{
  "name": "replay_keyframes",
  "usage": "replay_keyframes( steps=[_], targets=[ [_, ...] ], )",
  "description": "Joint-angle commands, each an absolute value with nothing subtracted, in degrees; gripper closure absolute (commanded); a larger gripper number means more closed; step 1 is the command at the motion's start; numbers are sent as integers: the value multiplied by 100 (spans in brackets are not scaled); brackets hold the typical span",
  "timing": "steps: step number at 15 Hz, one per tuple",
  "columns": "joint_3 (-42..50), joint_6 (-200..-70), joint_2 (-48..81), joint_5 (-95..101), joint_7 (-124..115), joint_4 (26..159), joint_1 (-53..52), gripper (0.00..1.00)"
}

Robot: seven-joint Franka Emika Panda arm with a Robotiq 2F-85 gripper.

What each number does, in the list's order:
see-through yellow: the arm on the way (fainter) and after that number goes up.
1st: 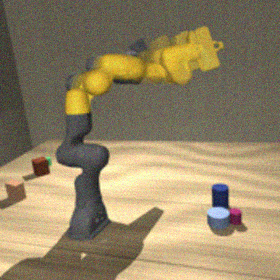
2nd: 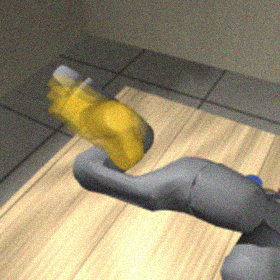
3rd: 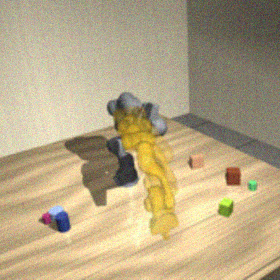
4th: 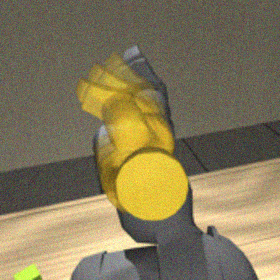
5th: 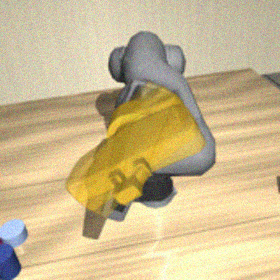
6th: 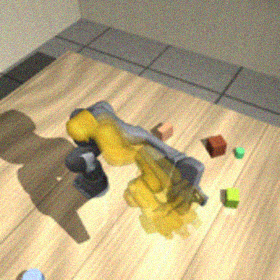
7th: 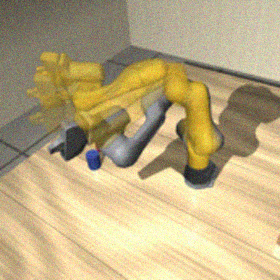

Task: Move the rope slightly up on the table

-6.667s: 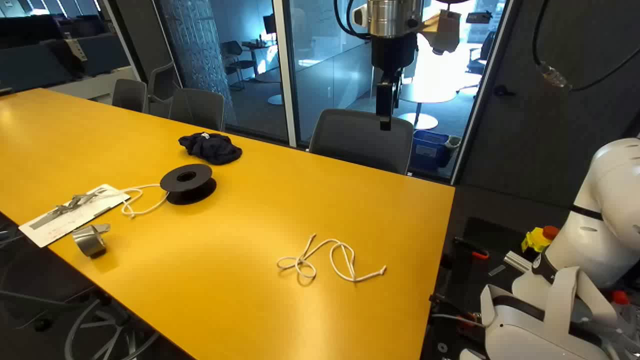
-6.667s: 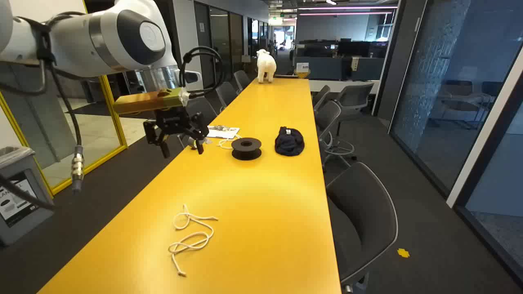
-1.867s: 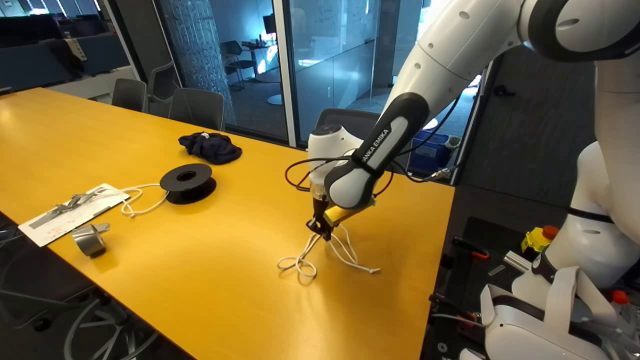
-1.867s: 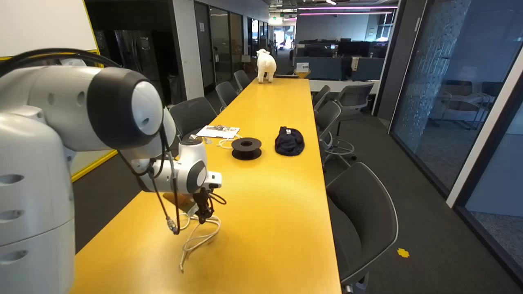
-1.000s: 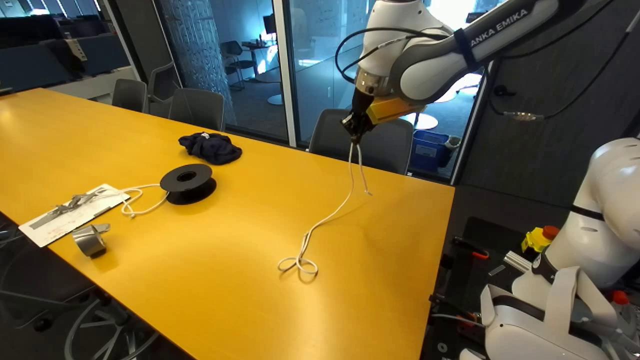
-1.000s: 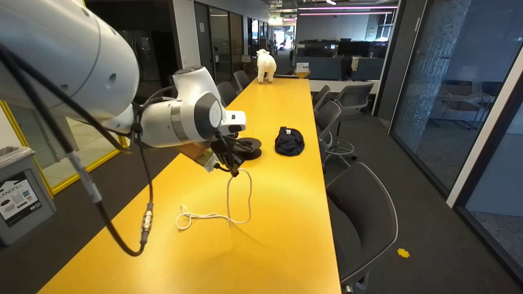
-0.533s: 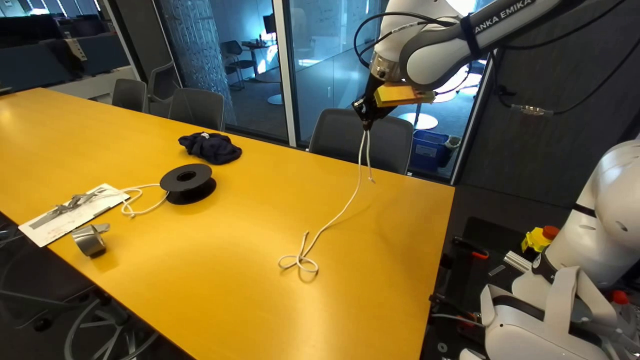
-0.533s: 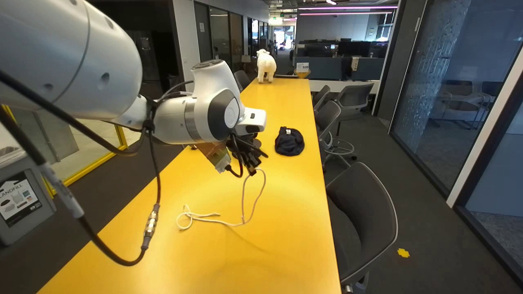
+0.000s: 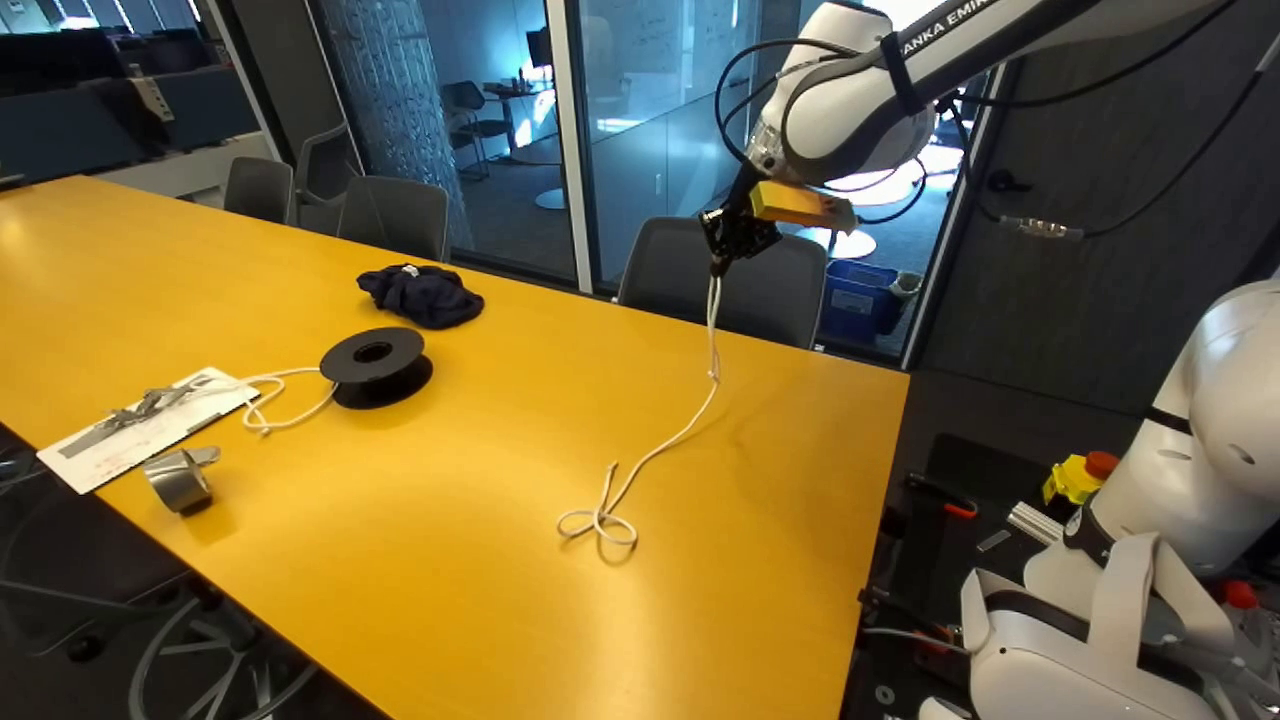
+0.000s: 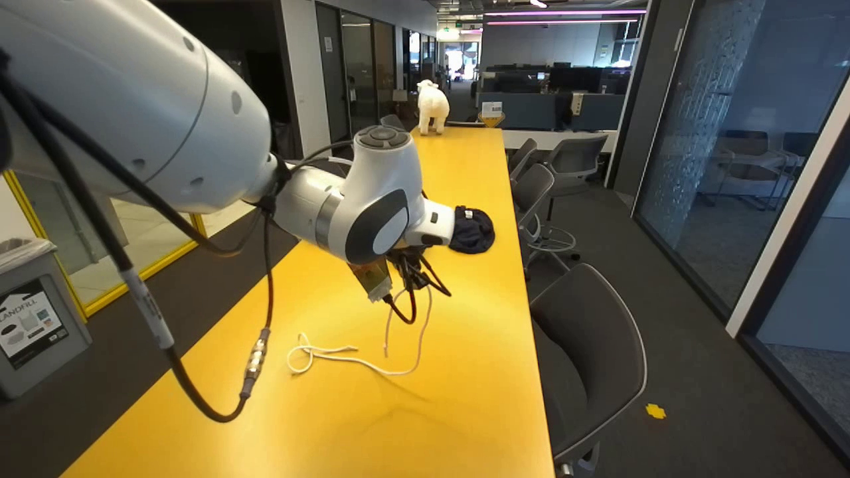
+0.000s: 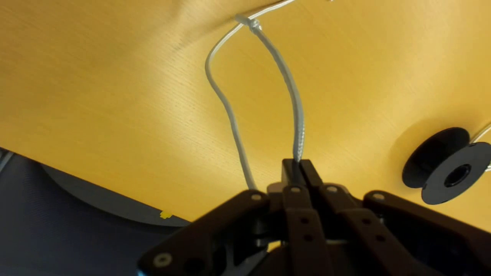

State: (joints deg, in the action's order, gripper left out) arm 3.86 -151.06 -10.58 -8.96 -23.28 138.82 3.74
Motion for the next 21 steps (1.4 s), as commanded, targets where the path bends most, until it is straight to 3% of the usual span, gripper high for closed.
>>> replay_keyframes(
  steps=[1,13,21],
  targets=[
    [665,-15171,-1193,-1775,-1295,14170,329,99],
    [1223,-15106,-1270,-2180,-94,15123,604,99],
    [1255,-15041,-967,-3007,574,15023,348,99]
  ],
)
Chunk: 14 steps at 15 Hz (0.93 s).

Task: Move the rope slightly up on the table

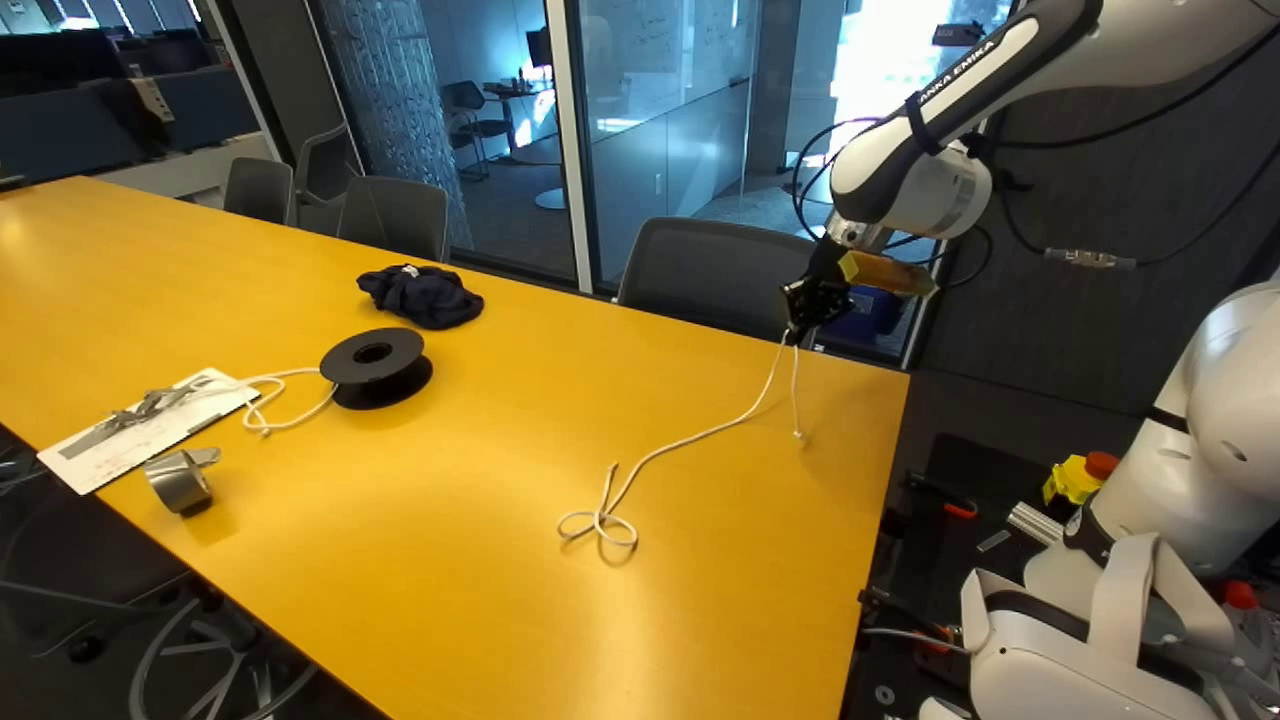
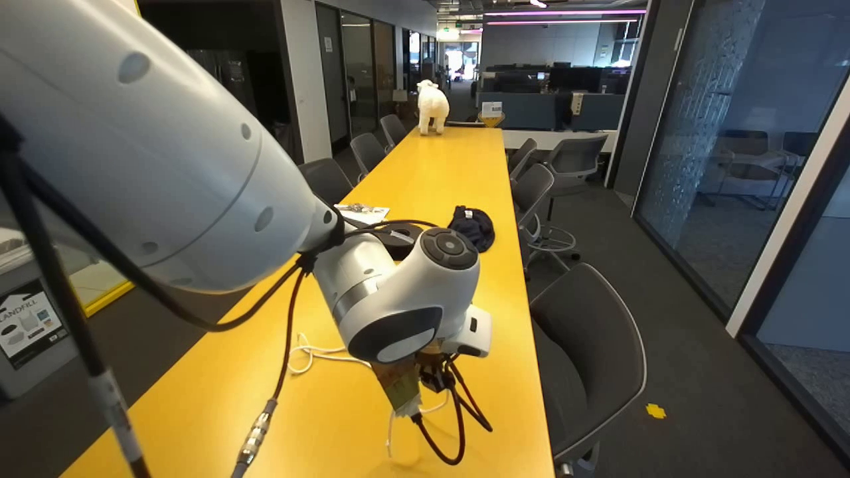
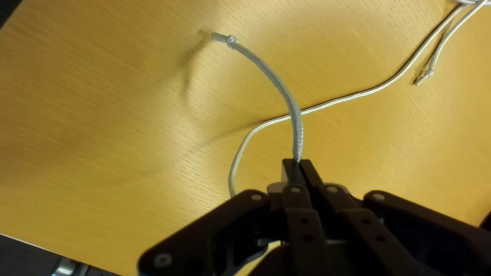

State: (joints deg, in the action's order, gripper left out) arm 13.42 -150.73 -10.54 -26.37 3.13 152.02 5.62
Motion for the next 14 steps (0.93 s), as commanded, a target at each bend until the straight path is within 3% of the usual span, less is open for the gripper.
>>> replay_keyframes(
  steps=[1,8,14],
  targets=[
    [1194,-15094,-937,-3164,633,14956,243,99],
    [1525,-15473,-868,-6186,2675,14807,-636,99],
    [1933,-15406,-198,-8163,4886,15249,-367,99]
  ],
)
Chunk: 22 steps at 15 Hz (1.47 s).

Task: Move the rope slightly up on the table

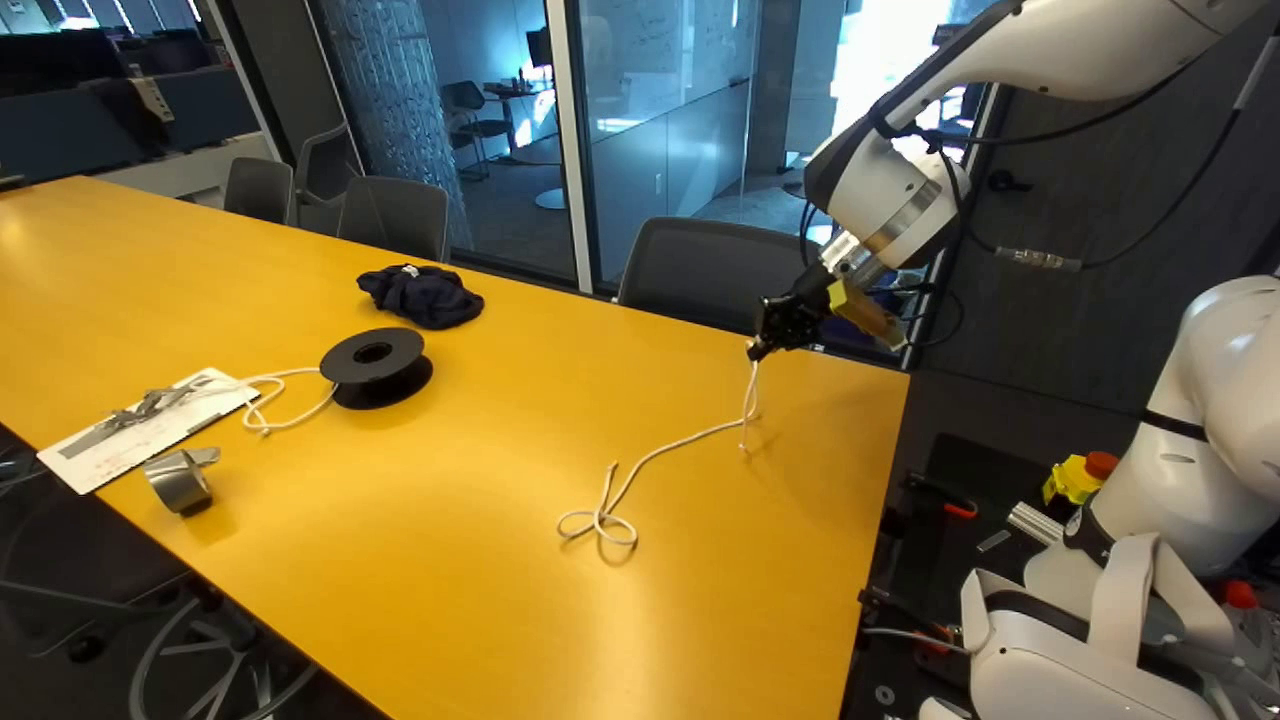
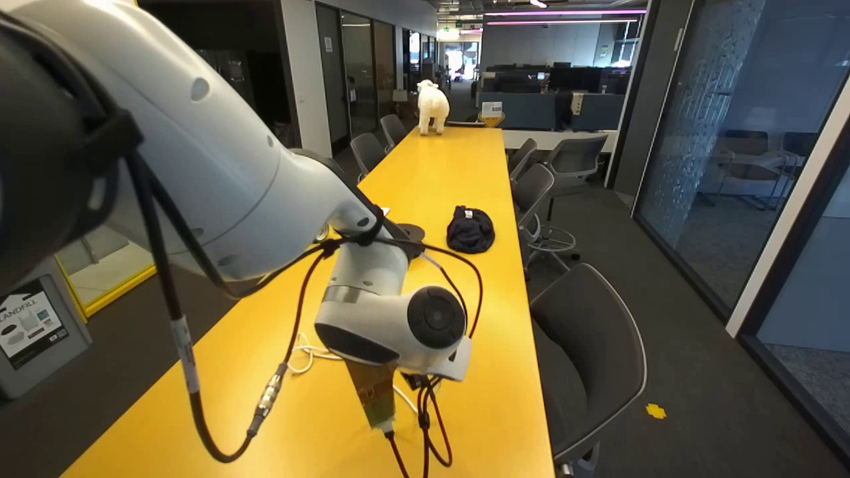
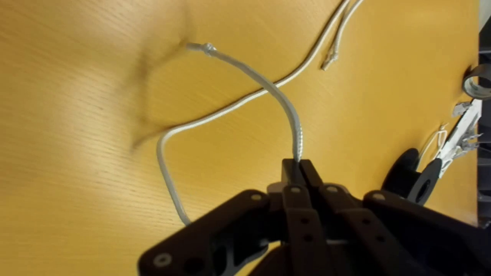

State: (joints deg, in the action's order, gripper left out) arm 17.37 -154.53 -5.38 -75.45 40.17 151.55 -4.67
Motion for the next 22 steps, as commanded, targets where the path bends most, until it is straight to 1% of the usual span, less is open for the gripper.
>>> replay_keyframes(
  steps=[1,6,12,13,14,17,20,22],
  targets=[
    [1982,-15394,-55,-8334,5119,15271,-330,99],
    [2075,-15425,427,-8867,5854,15296,-200,99],
    [2052,-15450,751,-8999,5999,15255,-186,99],
    [2050,-15429,790,-8934,5911,15254,-190,71],
    [2042,-15426,841,-8854,5821,15243,-201,71],
    [2007,-15504,1006,-8695,5595,15143,-252,50],
    [1978,-15570,1177,-8420,5253,14957,-307,26],
    [1951,-15673,1230,-8075,4858,14787,-393,12]
  ],
)
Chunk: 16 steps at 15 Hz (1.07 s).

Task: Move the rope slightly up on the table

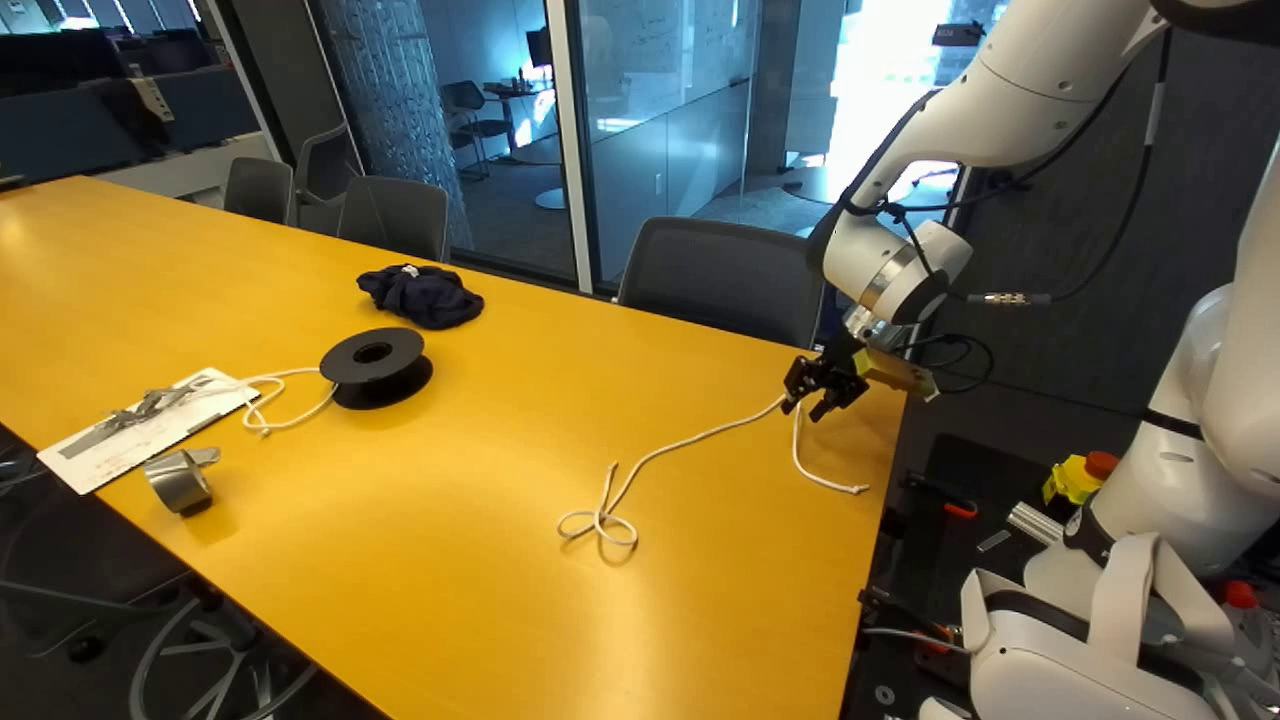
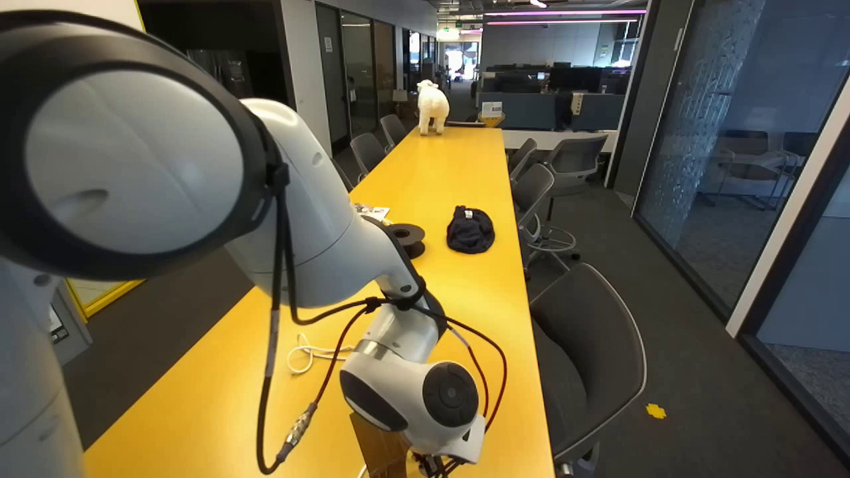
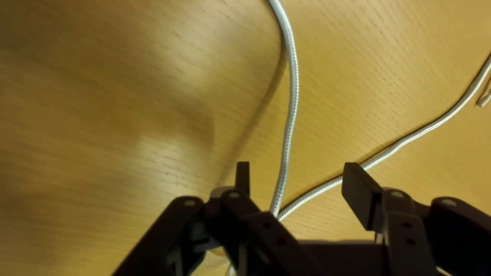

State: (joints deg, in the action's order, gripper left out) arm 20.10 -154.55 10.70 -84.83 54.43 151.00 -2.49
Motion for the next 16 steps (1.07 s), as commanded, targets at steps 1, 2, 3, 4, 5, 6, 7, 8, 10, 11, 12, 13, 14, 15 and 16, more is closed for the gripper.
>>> replay_keyframes(
  steps=[1,2,3,4,5,6,7,8,10,11,12,13,14,15,16],
  targets=[
    [1932,-15728,1228,-7866,4644,14704,-451,4],
    [1902,-15868,1194,-7536,4325,14615,-570,0],
    [1457,-16049,1121,-7072,3939,14553,-238,0],
    [1826,-16137,1127,-6556,3431,14496,-779,0],
    [1845,-16269,1167,-6043,3031,14463,-920,0],
    [2046,-16439,1264,-5519,2573,14454,-1259,0],
    [2309,-16581,1372,-5008,2108,14432,-1652,0],
    [2610,-16644,1439,-4496,1644,14414,-2110,0],
    [3262,-16444,1689,-3476,955,14167,-2947,0],
    [3567,-16230,1751,-2953,654,14007,-3295,0],
    [3707,-15982,1875,-2445,331,13751,-3511,0],
    [3729,-15656,1893,-2014,101,13501,-3621,0],
    [3767,-15375,1951,-1746,-25,13239,-3790,0],
    [3720,-15081,1942,-1533,-92,12999,-3886,0],
    [3597,-14750,1916,-1401,-44,12752,-3944,0]
  ],
)
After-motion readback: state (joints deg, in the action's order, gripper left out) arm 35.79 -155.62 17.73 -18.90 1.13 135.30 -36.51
